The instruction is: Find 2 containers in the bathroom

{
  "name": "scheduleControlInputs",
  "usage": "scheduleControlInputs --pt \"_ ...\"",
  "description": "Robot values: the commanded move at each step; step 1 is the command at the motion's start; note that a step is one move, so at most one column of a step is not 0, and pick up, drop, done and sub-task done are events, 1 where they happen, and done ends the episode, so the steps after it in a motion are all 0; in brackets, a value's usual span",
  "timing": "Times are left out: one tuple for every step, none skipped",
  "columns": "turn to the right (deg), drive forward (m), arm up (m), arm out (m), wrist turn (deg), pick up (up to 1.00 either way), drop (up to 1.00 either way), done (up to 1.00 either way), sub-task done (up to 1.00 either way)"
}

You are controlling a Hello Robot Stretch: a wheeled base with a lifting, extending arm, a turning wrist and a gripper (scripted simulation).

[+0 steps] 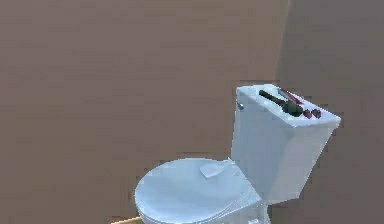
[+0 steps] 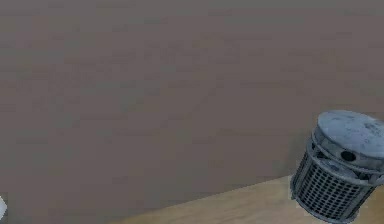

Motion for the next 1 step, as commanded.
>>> scheduleControlInputs --pt "0.0 0.00 0.00 0.00 0.0 0.00 0.00 1.00 0.00"
